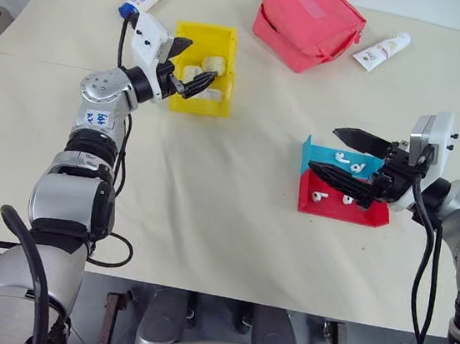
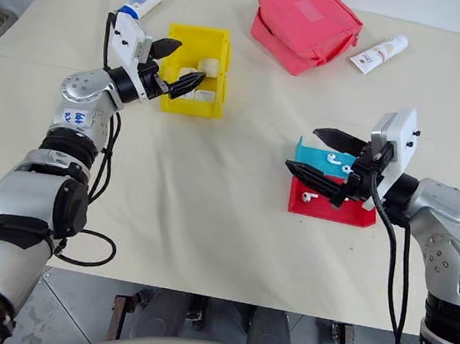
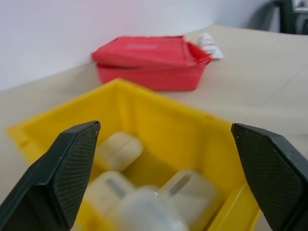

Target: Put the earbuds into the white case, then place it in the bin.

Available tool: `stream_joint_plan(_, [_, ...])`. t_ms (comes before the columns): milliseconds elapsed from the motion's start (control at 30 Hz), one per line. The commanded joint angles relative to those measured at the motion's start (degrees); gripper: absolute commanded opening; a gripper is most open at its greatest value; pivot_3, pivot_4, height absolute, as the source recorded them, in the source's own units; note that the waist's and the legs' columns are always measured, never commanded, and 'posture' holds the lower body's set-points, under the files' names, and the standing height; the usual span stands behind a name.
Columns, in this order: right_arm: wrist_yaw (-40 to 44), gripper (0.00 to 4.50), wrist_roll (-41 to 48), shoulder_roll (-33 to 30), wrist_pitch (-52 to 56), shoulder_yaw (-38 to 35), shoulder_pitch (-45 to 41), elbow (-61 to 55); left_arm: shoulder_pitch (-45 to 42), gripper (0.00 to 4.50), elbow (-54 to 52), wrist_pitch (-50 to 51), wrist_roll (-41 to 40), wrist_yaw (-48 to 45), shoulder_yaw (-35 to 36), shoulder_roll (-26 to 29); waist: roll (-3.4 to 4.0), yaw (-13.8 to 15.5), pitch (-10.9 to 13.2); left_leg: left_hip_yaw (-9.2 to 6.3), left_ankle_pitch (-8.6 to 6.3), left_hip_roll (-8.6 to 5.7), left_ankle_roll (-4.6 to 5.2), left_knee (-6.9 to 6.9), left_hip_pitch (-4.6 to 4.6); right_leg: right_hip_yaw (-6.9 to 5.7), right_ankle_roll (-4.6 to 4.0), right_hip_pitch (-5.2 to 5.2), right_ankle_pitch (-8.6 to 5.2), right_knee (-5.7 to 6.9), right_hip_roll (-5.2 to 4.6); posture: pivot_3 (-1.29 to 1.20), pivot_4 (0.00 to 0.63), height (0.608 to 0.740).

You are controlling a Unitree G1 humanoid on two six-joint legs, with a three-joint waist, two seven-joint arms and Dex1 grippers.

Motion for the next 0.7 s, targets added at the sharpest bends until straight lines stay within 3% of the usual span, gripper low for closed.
stream_joint_plan(33, [2.0, 4.5, -1.2, -1.1, -2.9, 0.2, -1.7, 0.7, 1.5, 4.47, -10.4, 0.9, -3.8, -5.0, 2.1, 1.6, 0.0, -0.1, 0.0, 0.01, 0.0, 0.02, 0.0, 0.0, 0.0, 0.0, 0.0, 0.0, 0.0, 0.0, 0.01, 0.0, 0.15, 0.74])
stream_joint_plan(133, [4.4, 4.5, -2.4, -1.8, -4.8, 0.6, -2.5, 2.4, 8.6, 4.47, -26.7, 10.3, -8.7, -7.6, 3.1, 3.4, 0.01, -0.7, 0.0, 0.05, 0.0, 0.06, -0.01, -0.02, 0.01, 0.0, 0.0, -0.04, 0.0, 0.01, 0.01, 0.0, 0.15, 0.74])
stream_joint_plan(200, [7.6, 4.5, -5.3, -3.4, -7.6, 2.0, -2.7, 6.1, 19.2, 4.47, -45.7, 20.9, -17.6, -13.1, 4.5, 7.5, 0.02, -1.7, 0.0, 0.02, 0.0, 0.06, -0.01, -0.04, 0.02, 0.03, 0.0, -0.04, 0.0, 0.03, -0.01, 0.0, 0.15, 0.74])
stream_joint_plan(267, [10.7, 4.5, -7.4, -4.5, -10.3, 3.1, -2.7, 9.1, 26.6, 4.47, -55.9, 26.5, -20.6, -14.7, 5.2, 11.4, 0.02, -2.4, 0.0, 0.03, 0.0, 0.08, -0.01, -0.13, 0.1, 0.1, 0.0, -0.04, 0.0, 0.04, -0.02, 0.0, 0.15, 0.74])
stream_joint_plan(400, [15.3, 4.5, -8.5, -6.0, -12.6, 3.4, -3.2, 12.8, 36.9, 4.47, -65.5, 31.3, -23.5, -14.0, 8.7, 15.9, 0.02, -2.2, 0.0, -0.08, 0.06, 0.11, -0.04, -0.05, 0.11, 0.07, 0.0, 0.07, 0.0, 0.02, -0.02, 0.0, 0.15, 0.74])
stream_joint_plan(500, [20.2, 4.5, -10.5, -8.8, -14.1, 4.4, -2.4, 17.4, 49.5, 4.47, -73.8, 35.1, -26.7, -16.4, 13.2, 20.0, 0.03, -2.0, 0.0, -0.03, 0.06, 0.1, -0.01, -0.03, 0.15, 0.17, 0.0, 0.11, 0.0, 0.02, -0.07, 0.0, 0.15, 0.74])
stream_joint_plan(700, [25.8, 4.5, -14.0, -11.6, -17.7, 6.1, -4.0, 24.3, 60.2, 4.47, -78.8, 34.7, -28.0, -15.0, 19.1, 20.8, 0.03, -1.1, 0.0, -0.07, 0.05, 0.11, 0.0, -0.01, 0.17, 0.17, -0.01, 0.19, 0.0, -0.05, -0.1, 0.0, 0.15, 0.74])
